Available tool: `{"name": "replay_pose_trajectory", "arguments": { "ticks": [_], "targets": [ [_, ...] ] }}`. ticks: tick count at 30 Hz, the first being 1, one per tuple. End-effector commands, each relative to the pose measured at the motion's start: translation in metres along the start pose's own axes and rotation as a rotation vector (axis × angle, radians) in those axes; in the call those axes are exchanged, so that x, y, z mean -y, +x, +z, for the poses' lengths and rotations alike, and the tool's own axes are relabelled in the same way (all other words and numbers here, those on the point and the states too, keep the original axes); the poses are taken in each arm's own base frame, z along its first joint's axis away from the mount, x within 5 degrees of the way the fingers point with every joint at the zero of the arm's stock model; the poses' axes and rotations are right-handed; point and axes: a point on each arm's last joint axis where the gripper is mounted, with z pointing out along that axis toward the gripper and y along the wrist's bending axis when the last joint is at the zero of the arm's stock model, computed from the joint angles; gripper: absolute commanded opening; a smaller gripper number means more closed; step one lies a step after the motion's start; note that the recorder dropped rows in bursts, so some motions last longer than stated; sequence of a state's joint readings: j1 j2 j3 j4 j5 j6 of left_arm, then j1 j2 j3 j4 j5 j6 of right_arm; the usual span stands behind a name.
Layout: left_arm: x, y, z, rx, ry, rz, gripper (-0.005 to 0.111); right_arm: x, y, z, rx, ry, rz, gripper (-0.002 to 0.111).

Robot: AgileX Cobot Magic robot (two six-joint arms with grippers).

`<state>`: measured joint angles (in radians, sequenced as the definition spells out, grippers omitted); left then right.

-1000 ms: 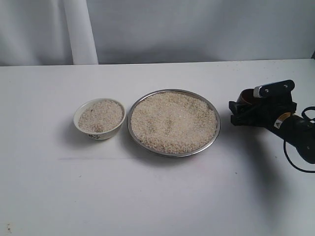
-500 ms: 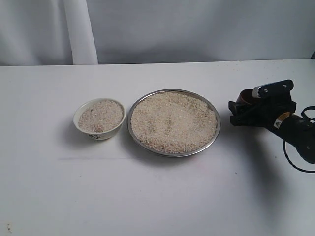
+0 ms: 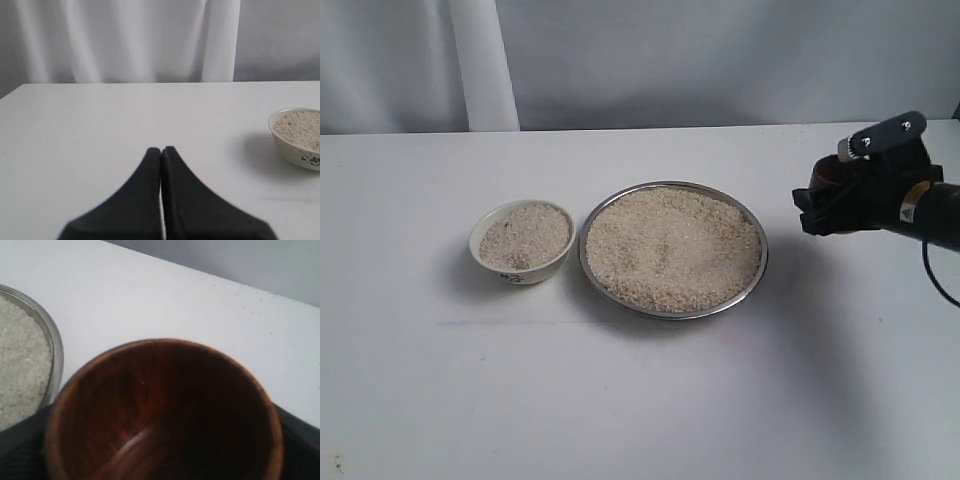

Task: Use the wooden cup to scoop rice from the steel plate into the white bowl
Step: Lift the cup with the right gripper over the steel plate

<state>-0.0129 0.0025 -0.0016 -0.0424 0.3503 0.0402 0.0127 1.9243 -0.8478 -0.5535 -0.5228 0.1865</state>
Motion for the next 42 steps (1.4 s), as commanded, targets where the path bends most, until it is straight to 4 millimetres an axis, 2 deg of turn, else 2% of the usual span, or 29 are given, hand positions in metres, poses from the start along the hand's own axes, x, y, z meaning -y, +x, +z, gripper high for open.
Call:
{"name": "replay_pose_trajectory", "arguments": {
  "ticks": [1,6,7,8,9,10,11,13,16,20,29,35,39,42],
  "targets": [
    [0.0,0.0,0.0,0.007,0.002,-0.003,0.0,-0.007,-0.037,-0.021,0.012,0.02,-0.062,0.0],
    [0.0,0.0,0.0,0.007,0.002,-0.003,0.0,-0.036,-0.084,-0.026,-0.167,0.061,-0.274,0.0],
    [0.0,0.0,0.0,0.007,0.002,-0.003,0.0,-0.05,-0.105,-0.028,-0.234,0.096,-0.382,0.0],
    [0.0,0.0,0.0,0.007,0.002,-0.003,0.0,-0.056,-0.114,-0.029,-0.258,0.106,-0.433,0.0],
    [0.0,0.0,0.0,0.007,0.002,-0.003,0.0,-0.071,-0.133,-0.034,-0.299,0.117,-0.557,0.0],
    [0.0,0.0,0.0,0.007,0.002,-0.003,0.0,-0.077,-0.142,-0.036,-0.303,0.121,-0.6,0.0],
    [0.0,0.0,0.0,0.007,0.002,-0.003,0.0,-0.091,-0.159,-0.043,-0.321,0.123,-0.696,0.0],
    [0.0,0.0,0.0,0.007,0.002,-0.003,0.0,-0.11,-0.177,-0.05,-0.368,0.123,-0.811,0.0],
    [0.0,0.0,0.0,0.007,0.002,-0.003,0.0,-0.129,-0.191,-0.05,-0.438,0.115,-0.94,0.0],
    [0.0,0.0,0.0,0.007,0.002,-0.003,0.0,-0.155,-0.18,-0.024,-0.601,0.122,-1.095,0.0],
    [0.0,0.0,0.0,0.007,0.002,-0.003,0.0,-0.188,-0.112,0.039,-0.845,0.131,-1.374,0.0],
    [0.0,0.0,0.0,0.007,0.002,-0.003,0.0,-0.194,-0.08,0.06,-0.988,0.177,-1.523,0.0],
    [0.0,0.0,0.0,0.007,0.002,-0.003,0.0,-0.196,-0.066,0.068,-1.018,0.15,-1.536,0.0],
    [0.0,0.0,0.0,0.007,0.002,-0.003,0.0,-0.203,-0.06,0.072,-0.966,0.067,-1.49,0.0]
  ]
}}
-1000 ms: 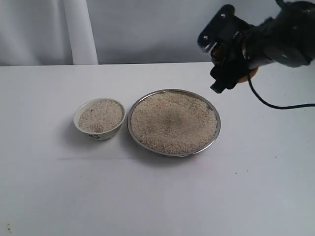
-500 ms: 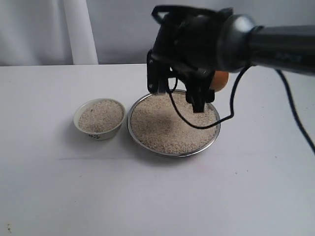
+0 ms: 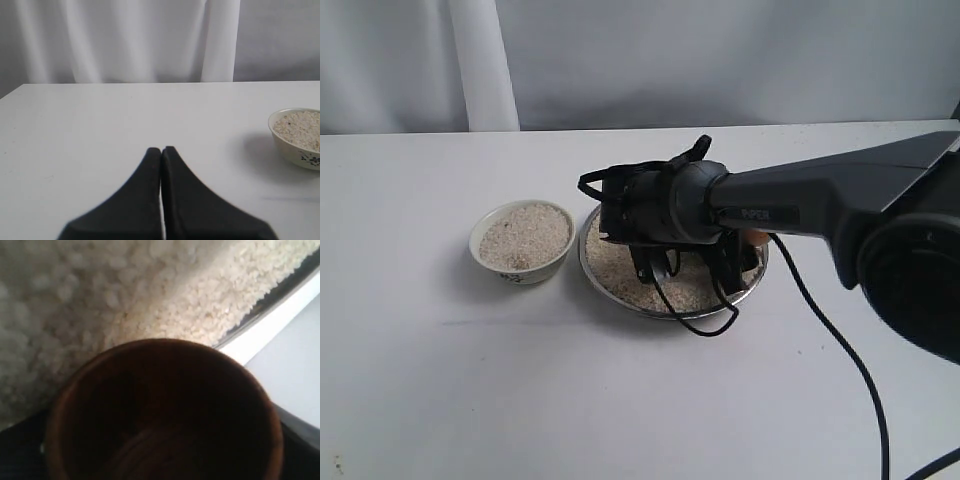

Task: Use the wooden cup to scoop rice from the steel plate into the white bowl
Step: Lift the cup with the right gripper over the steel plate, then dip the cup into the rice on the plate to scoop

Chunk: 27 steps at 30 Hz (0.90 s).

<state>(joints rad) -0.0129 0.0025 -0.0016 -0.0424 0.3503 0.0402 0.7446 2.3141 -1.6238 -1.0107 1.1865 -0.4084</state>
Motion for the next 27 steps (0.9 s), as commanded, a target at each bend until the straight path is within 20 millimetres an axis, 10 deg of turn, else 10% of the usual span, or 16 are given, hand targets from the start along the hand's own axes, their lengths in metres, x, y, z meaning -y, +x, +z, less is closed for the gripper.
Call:
{"name": "replay_pose_trajectory", "arguments": {
  "ticks": [1,27],
  "targets": [
    [0.0,0.0,0.0,0.007,0.002,-0.003,0.0,-0.001,-0.009,-0.002,0.093,-0.024,0.023,0.0],
    [0.0,0.0,0.0,0.007,0.002,-0.003,0.0,0.002,-0.024,0.024,0.49,-0.263,0.434,0.0]
  ]
}}
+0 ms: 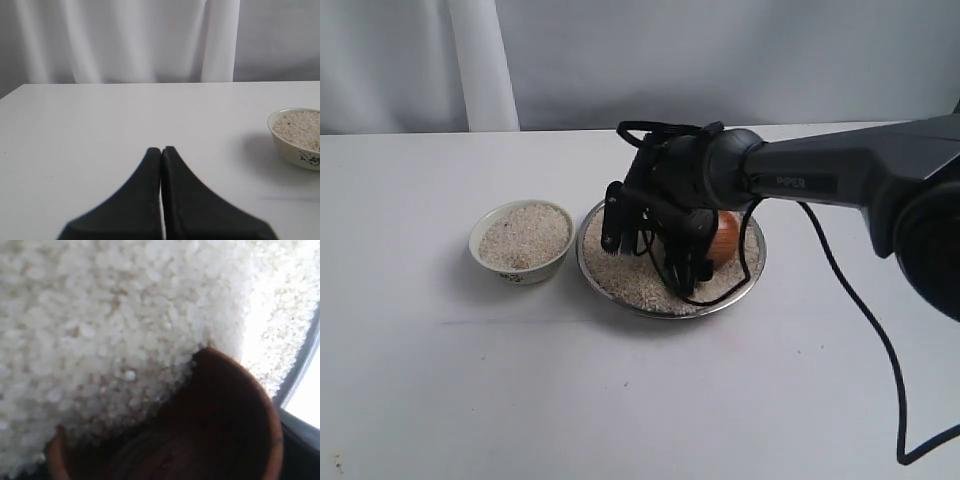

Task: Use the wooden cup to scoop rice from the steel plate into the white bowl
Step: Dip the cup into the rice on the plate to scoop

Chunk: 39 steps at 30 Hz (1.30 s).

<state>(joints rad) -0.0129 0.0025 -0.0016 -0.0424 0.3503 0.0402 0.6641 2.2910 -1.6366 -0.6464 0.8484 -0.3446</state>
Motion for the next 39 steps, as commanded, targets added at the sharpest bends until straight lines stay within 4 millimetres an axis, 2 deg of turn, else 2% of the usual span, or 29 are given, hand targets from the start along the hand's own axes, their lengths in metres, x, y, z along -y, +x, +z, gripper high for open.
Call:
{"name": "replay_pose_trajectory", "arguments": {
  "ticks": [1,12,19,24,32,39],
  "targets": [
    [0.0,0.0,0.0,0.007,0.002,-0.003,0.0,-0.007,-0.003,0.019,0.092,-0.089,0.12,0.0],
    [0.0,0.0,0.0,0.007,0.002,-0.003,0.0,-0.001,0.0,0.027,0.187,-0.12,0.234,0.0],
    [0.0,0.0,0.0,0.007,0.002,-0.003,0.0,-0.013,0.017,0.046,0.19,-0.167,0.277,0.0],
    [0.0,0.0,0.0,0.007,0.002,-0.003,0.0,-0.021,0.018,0.049,0.286,-0.175,0.354,0.0],
    [0.0,0.0,0.0,0.007,0.002,-0.003,0.0,-0.027,0.024,0.042,0.384,-0.157,0.426,0.0],
    [0.0,0.0,0.0,0.007,0.002,-0.003,0.0,-0.019,0.045,0.029,0.48,-0.116,0.566,0.0]
  ]
}}
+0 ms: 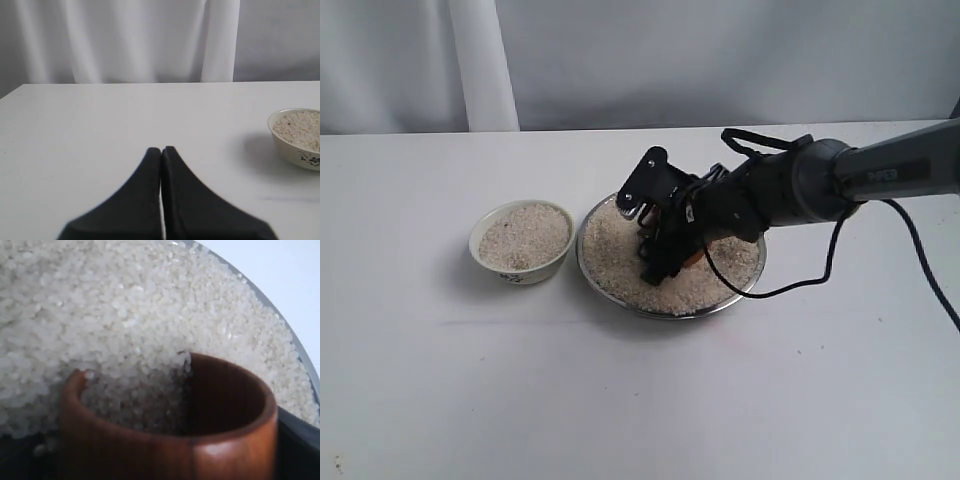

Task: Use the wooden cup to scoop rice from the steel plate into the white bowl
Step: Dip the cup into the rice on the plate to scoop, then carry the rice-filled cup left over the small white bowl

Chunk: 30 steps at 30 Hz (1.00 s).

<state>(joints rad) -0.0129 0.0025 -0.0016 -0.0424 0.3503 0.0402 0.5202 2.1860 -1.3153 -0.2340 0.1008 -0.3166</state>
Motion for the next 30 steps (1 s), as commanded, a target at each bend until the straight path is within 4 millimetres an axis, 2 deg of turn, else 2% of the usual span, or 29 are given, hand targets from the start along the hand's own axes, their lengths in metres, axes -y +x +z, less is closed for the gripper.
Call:
{"name": "replay_pose_trajectory", "arguments": {
  "ticks": [1,10,17,25,30],
  "targets": [
    [0.0,0.0,0.0,0.007,0.002,-0.003,0.0,-0.004,0.024,-0.004,-0.042,-0.019,0.111,0.0],
    [0.0,0.0,0.0,0.007,0.002,-0.003,0.0,0.011,0.005,-0.03,0.134,0.059,0.153,0.0],
    [0.0,0.0,0.0,0.007,0.002,-0.003,0.0,0.018,-0.009,-0.041,0.251,0.101,0.178,0.0],
    [0.0,0.0,0.0,0.007,0.002,-0.003,0.0,0.022,-0.019,-0.05,0.323,0.128,0.162,0.0],
    [0.0,0.0,0.0,0.007,0.002,-0.003,0.0,0.015,-0.034,-0.063,0.369,0.123,0.079,0.0]
  ]
}}
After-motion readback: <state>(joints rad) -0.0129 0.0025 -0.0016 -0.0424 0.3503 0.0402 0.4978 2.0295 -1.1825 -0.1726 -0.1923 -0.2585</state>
